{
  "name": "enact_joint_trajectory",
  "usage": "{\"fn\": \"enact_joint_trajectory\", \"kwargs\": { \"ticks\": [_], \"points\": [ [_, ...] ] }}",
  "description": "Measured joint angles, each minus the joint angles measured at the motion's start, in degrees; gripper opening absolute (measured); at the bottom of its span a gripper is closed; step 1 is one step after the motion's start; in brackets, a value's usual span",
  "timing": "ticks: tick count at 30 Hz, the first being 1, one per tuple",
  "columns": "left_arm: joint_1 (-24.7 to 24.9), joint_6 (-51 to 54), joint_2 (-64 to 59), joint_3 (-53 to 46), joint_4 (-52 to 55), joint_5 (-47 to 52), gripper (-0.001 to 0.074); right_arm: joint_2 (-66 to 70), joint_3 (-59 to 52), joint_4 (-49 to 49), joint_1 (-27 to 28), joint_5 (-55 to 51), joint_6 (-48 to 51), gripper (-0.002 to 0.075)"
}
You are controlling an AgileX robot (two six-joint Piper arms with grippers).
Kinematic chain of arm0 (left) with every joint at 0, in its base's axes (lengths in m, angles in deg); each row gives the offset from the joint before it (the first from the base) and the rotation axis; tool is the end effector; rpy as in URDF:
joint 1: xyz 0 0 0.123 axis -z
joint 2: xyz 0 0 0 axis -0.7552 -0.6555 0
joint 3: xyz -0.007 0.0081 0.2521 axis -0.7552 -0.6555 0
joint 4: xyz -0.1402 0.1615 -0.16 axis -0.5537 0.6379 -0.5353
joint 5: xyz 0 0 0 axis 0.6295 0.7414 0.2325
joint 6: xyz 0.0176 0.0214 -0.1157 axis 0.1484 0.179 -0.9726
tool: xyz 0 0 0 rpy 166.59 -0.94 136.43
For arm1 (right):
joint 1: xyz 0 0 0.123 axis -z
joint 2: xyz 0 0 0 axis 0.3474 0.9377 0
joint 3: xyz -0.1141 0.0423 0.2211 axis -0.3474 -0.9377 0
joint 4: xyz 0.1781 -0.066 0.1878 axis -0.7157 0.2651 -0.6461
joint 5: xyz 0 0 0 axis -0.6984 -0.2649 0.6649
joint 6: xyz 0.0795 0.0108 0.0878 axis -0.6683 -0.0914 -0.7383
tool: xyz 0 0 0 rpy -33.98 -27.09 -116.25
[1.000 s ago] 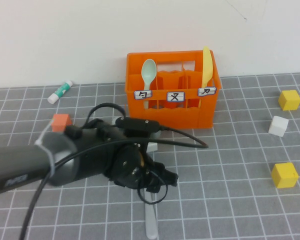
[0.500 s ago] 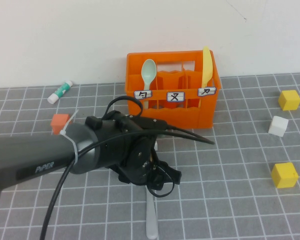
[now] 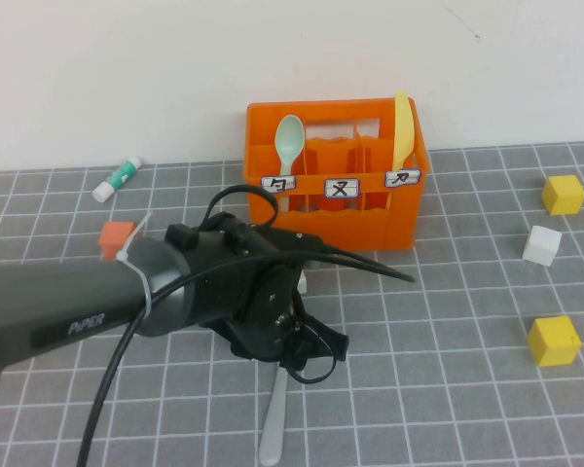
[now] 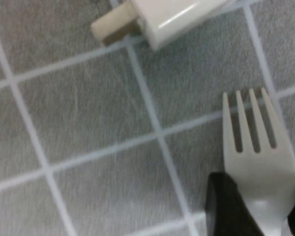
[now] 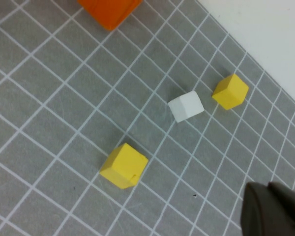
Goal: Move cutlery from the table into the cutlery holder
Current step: Pick up the fork, then place the fork on the box
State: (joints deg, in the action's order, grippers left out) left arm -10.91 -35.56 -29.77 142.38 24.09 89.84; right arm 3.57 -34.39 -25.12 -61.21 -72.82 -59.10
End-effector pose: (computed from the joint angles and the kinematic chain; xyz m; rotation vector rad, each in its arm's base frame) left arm 0.3124 -0.2334 0.1011 0.2864 2.7561 -0.1900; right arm 0.2127 0.1128 0.3097 -0.8792 2.0693 -0.3249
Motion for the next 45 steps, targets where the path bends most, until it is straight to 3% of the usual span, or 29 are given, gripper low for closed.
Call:
{"fn": "enact_joint_trajectory", "kwargs": {
  "ticks": [11, 16, 24, 30, 37, 45],
  "points": [
    [0.0, 1.9, 10.9, -0.5, -0.6, 2.9, 0.0235, -0.1, 0.0, 0.0, 0.0, 0.3, 0.0, -0.0001],
    [0.0, 3.4, 15.9, -0.5, -0.3, -1.7, 0.0235, -0.1, 0.0, 0.0, 0.0, 0.5, 0.0, -0.0001],
    [-0.8, 4.2, 19.4, -0.5, 6.5, -27.4, 0.0232, -0.1, 0.0, 0.0, 0.0, 1.2, -0.6, -0.0001],
    [-5.8, 4.5, 18.0, -0.5, 7.4, -46.5, 0.0232, -0.2, 0.0, 0.0, 0.0, 2.2, -1.8, -0.0001],
    [-12.0, 4.6, 10.8, -0.5, 7.4, -69.0, 0.0232, -0.2, 0.0, 0.0, 0.0, 5.7, -3.8, -0.0001],
    [-13.6, 13.7, -1.5, -0.5, 4.9, -91.3, 0.0232, -0.2, 0.0, 0.0, 0.0, 6.7, -4.7, -0.0001]
  ]
}}
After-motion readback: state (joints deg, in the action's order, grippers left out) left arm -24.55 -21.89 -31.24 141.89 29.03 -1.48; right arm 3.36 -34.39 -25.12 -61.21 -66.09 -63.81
